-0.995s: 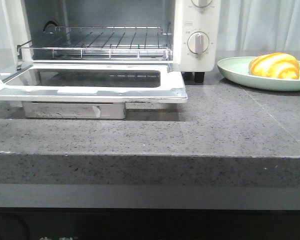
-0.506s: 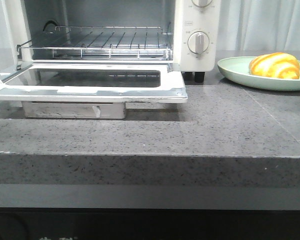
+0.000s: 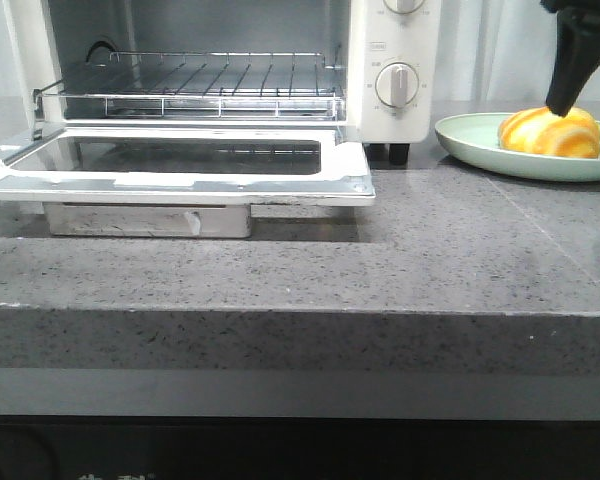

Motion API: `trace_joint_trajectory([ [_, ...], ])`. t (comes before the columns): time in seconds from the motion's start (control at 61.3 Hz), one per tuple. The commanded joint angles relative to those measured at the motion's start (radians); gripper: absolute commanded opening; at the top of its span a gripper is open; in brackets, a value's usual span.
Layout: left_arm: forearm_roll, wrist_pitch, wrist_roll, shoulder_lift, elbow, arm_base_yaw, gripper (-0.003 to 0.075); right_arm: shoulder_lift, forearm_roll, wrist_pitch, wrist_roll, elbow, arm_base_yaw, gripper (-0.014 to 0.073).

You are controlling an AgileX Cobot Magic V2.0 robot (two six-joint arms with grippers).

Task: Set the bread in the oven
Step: 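Lower the right gripper onto the striped croissant and close it, then lift the croissant off the green plate with the right gripper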

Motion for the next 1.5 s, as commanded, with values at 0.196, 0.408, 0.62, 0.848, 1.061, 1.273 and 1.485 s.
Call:
trace_joint_trajectory([
  [0.196, 0.008, -0.059, -0.008, -0.006, -0.026, -0.004, -0.0020, 0.081, 0.002, 0.011, -0.015, -0.126, -0.002, 0.0560],
  [0.408, 0.010, -0.059, -0.008, -0.006, -0.026, -0.004, -0.0020, 0.136, 0.002, 0.038, -0.024, -0.158, -0.002, 0.0560],
  [0.62, 0.022, -0.059, -0.008, -0.006, -0.026, -0.004, -0.0020, 0.144, 0.002, 0.064, -0.061, -0.158, -0.002, 0.0323],
  [0.848, 0.031, -0.059, -0.008, -0.006, -0.026, -0.004, -0.0020, 0.143, 0.002, 0.059, -0.068, -0.158, -0.002, 0.0140],
  [1.061, 0.032, -0.059, -0.008, -0.006, -0.026, -0.004, -0.0020, 0.100, 0.002, 0.057, -0.089, -0.158, -0.002, 0.0140],
  [1.273, 0.039, -0.059, -0.008, -0.006, -0.026, -0.004, -0.0020, -0.001, 0.002, 0.056, -0.098, -0.156, -0.002, 0.0140],
  [1.485, 0.051, -0.059, -0.008, -0.006, -0.026, -0.004, -0.0020, -0.159, 0.008, 0.008, -0.100, -0.053, -0.002, 0.0140],
])
